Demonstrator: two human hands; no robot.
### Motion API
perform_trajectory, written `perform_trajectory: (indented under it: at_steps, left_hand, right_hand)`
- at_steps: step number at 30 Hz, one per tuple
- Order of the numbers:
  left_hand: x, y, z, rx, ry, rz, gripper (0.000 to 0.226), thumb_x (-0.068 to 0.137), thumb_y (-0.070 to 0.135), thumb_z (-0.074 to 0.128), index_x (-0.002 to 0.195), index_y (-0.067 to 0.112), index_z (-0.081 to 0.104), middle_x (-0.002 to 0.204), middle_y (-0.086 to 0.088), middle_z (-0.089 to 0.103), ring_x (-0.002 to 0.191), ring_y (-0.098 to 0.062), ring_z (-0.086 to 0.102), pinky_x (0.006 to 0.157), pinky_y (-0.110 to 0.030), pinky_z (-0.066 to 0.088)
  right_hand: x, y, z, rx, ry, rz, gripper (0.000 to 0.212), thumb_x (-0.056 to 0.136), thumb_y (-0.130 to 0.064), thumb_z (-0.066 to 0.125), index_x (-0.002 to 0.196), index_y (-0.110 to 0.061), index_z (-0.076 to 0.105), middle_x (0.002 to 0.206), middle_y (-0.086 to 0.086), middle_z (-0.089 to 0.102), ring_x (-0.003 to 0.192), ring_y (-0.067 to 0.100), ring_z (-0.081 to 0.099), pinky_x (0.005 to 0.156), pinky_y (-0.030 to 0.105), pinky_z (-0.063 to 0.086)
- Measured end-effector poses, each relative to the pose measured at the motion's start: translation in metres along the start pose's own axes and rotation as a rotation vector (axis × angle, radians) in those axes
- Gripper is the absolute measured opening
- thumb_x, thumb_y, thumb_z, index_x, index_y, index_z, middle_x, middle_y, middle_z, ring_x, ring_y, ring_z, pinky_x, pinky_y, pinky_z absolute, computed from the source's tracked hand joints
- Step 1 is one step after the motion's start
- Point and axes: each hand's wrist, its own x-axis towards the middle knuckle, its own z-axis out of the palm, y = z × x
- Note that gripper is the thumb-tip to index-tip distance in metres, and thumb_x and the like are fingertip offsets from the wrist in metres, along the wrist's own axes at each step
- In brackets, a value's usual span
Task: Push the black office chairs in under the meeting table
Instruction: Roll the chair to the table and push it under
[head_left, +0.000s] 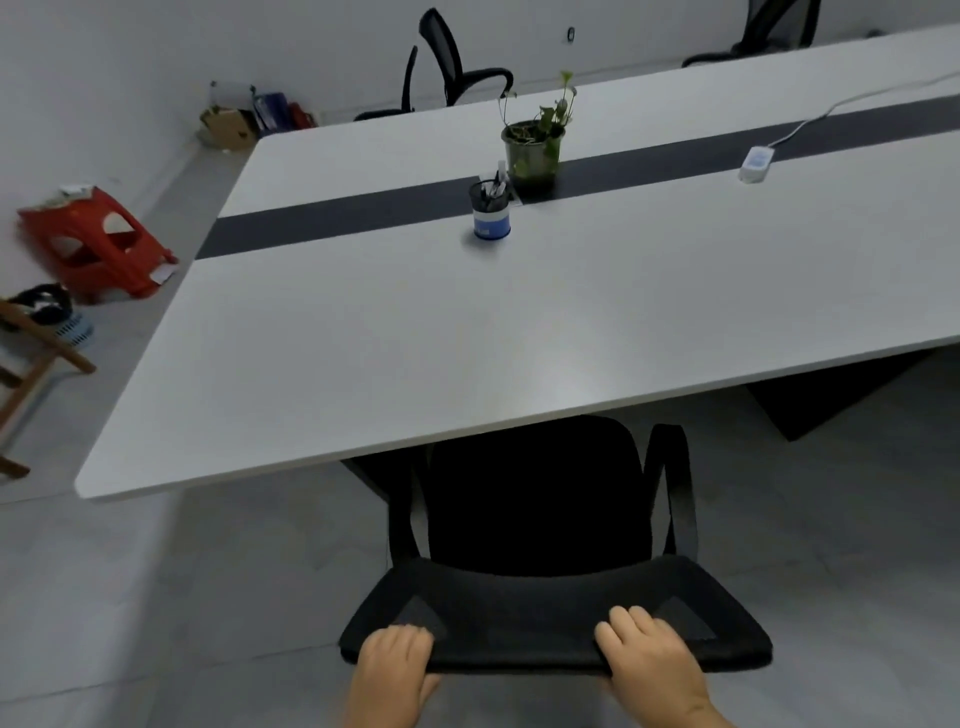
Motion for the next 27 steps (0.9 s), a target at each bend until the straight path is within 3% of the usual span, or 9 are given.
perform_trajectory:
  at_steps: [2, 6, 9, 14, 16, 18, 19, 25, 27]
  left_hand:
    - [0.004, 0.004, -0.001, 0.035, 0.054, -0.03, 0.065, 0.033, 0.039, 0.08, 0.078, 0.019, 0.038, 0.058, 0.003, 0.054, 0.065, -0.014, 0.033, 0.06, -0.026, 0.026]
    - [0.026, 0.005, -0.008, 0.058, 0.045, -0.132, 0.085, 0.013, 0.031, 0.092, 0.076, 0.02, 0.036, 0.049, 0.006, 0.055, 0.045, -0.011, 0.05, 0.059, -0.029, 0.024]
    - [0.049, 0.0, -0.014, 0.054, 0.017, -0.162, 0.084, 0.015, 0.029, 0.093, 0.075, 0.019, 0.036, 0.048, 0.004, 0.054, 0.039, -0.014, 0.05, 0.058, -0.03, 0.024]
    - [0.083, -0.028, -0.014, 0.126, 0.03, -0.15, 0.076, 0.025, 0.031, 0.092, 0.076, 0.018, 0.038, 0.05, 0.002, 0.054, 0.039, -0.015, 0.051, 0.057, -0.03, 0.021]
    - [0.097, -0.043, -0.018, 0.17, 0.088, -0.086, 0.055, 0.051, 0.04, 0.08, 0.076, 0.02, 0.036, 0.049, 0.002, 0.054, 0.04, -0.015, 0.052, 0.056, -0.03, 0.019]
    - [0.108, -0.062, -0.022, 0.174, 0.148, -0.066, 0.029, 0.084, 0.048, 0.042, 0.075, 0.021, 0.035, 0.049, 0.002, 0.053, 0.04, -0.015, 0.052, 0.056, -0.029, 0.019]
    - [0.115, -0.071, -0.021, 0.164, 0.165, -0.072, 0.037, 0.093, 0.048, 0.022, 0.074, 0.02, 0.037, 0.049, 0.002, 0.053, 0.04, -0.014, 0.051, 0.056, -0.029, 0.019]
    - [0.135, -0.096, -0.009, 0.188, 0.339, -0.011, 0.045, 0.098, 0.042, 0.008, 0.075, 0.017, 0.038, 0.048, 0.0, 0.054, 0.045, -0.016, 0.048, 0.055, -0.028, 0.02]
    - [0.135, -0.097, -0.004, 0.239, 0.351, 0.055, 0.028, 0.091, 0.04, 0.041, 0.078, 0.015, 0.041, 0.051, 0.0, 0.056, 0.057, -0.016, 0.042, 0.057, -0.027, 0.022]
  right_hand:
    - [0.009, 0.012, 0.004, -0.025, -0.047, -0.062, 0.016, 0.045, -0.02, 0.06, 0.057, -0.019, 0.049, 0.053, -0.001, 0.045, 0.054, 0.019, 0.039, 0.052, 0.025, 0.025]
    - [0.037, 0.027, 0.018, -0.022, -0.024, -0.075, 0.014, 0.053, -0.008, 0.035, 0.06, -0.016, 0.045, 0.051, 0.0, 0.047, 0.06, 0.019, 0.026, 0.055, 0.029, 0.019]
    - [0.064, 0.038, 0.027, 0.003, -0.021, -0.113, 0.013, 0.055, -0.008, 0.037, 0.066, -0.015, 0.04, 0.051, 0.0, 0.048, 0.061, 0.019, 0.027, 0.056, 0.028, 0.02]
    - [0.117, 0.05, 0.041, -0.019, -0.271, -0.142, 0.046, 0.03, -0.037, 0.087, 0.055, -0.017, 0.055, 0.052, -0.003, 0.05, 0.053, 0.016, 0.043, 0.055, 0.024, 0.025]
    - [0.135, 0.048, 0.046, -0.02, -0.347, -0.12, 0.051, 0.027, -0.046, 0.088, 0.054, -0.018, 0.056, 0.052, -0.004, 0.05, 0.05, 0.015, 0.046, 0.054, 0.023, 0.025]
    - [0.151, 0.043, 0.051, -0.01, -0.387, -0.097, 0.05, 0.024, -0.038, 0.091, 0.054, -0.018, 0.056, 0.052, -0.004, 0.05, 0.047, 0.015, 0.048, 0.052, 0.021, 0.027]
    - [0.158, 0.04, 0.054, -0.019, -0.398, -0.094, 0.05, 0.023, -0.033, 0.091, 0.054, -0.018, 0.056, 0.052, -0.003, 0.05, 0.046, 0.015, 0.048, 0.049, 0.021, 0.031]
    - [0.181, 0.042, 0.065, -0.039, -0.253, -0.117, 0.046, 0.055, -0.047, 0.07, 0.069, -0.016, 0.039, 0.057, 0.001, 0.048, 0.055, 0.019, 0.043, 0.054, 0.027, 0.022]
    - [0.181, 0.042, 0.066, -0.028, -0.096, -0.154, 0.023, 0.059, -0.032, 0.046, 0.07, -0.016, 0.034, 0.061, 0.003, 0.044, 0.06, 0.019, 0.03, 0.054, 0.03, 0.019]
